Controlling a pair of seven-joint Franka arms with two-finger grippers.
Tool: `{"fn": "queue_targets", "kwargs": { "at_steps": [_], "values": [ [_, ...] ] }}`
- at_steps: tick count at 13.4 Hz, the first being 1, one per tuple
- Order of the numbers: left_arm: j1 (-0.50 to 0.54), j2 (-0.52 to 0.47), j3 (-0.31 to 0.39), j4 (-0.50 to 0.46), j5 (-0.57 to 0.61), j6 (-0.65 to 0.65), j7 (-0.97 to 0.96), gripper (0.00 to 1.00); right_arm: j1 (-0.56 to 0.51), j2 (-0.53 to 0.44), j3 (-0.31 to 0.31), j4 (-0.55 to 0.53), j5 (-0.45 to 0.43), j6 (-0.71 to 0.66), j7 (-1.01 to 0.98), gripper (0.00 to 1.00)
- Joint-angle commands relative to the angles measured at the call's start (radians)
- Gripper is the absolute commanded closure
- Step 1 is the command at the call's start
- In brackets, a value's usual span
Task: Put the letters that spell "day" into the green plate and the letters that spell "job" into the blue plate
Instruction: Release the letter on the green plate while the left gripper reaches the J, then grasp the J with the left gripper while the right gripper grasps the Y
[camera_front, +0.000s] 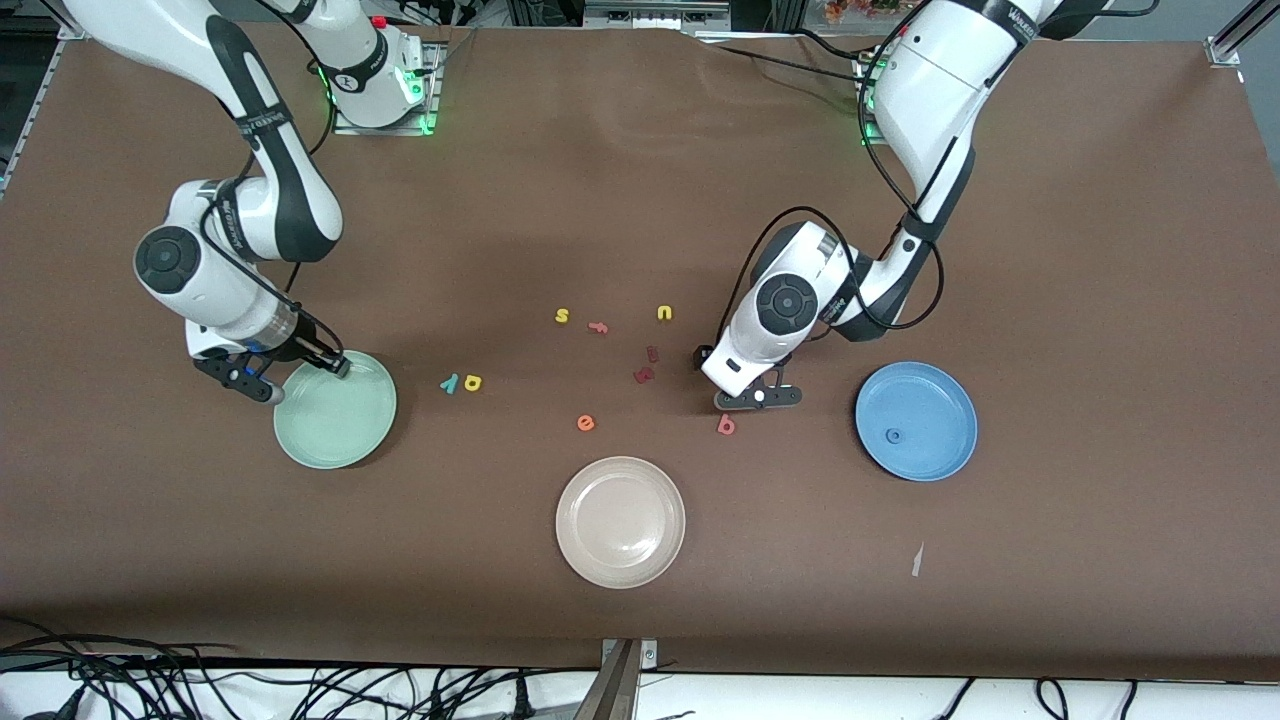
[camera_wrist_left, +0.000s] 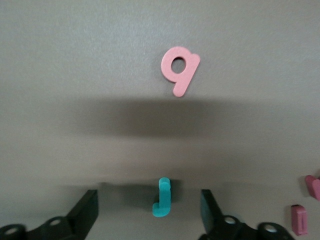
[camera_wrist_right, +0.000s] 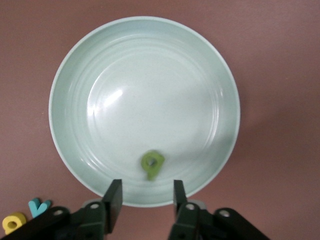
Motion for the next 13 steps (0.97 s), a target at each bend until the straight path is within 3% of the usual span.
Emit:
{"fn": "queue_targets", "kwargs": {
  "at_steps": [1, 3, 8, 13],
  "values": [
    [-0.019, -0.017, 0.016, -0.019, -0.018, 0.011, -0.024, 0.22, -0.001, 0.004, 0.007, -0.002, 0.009, 0.018, -0.001, 0.37],
    [-0.029, -0.015, 0.016, -0.018, -0.018, 0.013, -0.038, 0.36, 0.007, 0.004, 0.039, 0.000, 0.012, 0.019, 0.064, 0.37],
    [-0.038, -0.009, 0.021, -0.016, -0.018, 0.019, -0.040, 0.42, 0.148, 0.064, 0.055, 0.047, 0.003, 0.055, 0.370, 0.37],
    [-0.038, -0.004, 0.021, -0.013, 0.018, 0.020, -0.050, 0.57, 0.189, 0.151, 0.055, 0.052, 0.009, 0.171, 0.410, 0.37]
  ]
}}
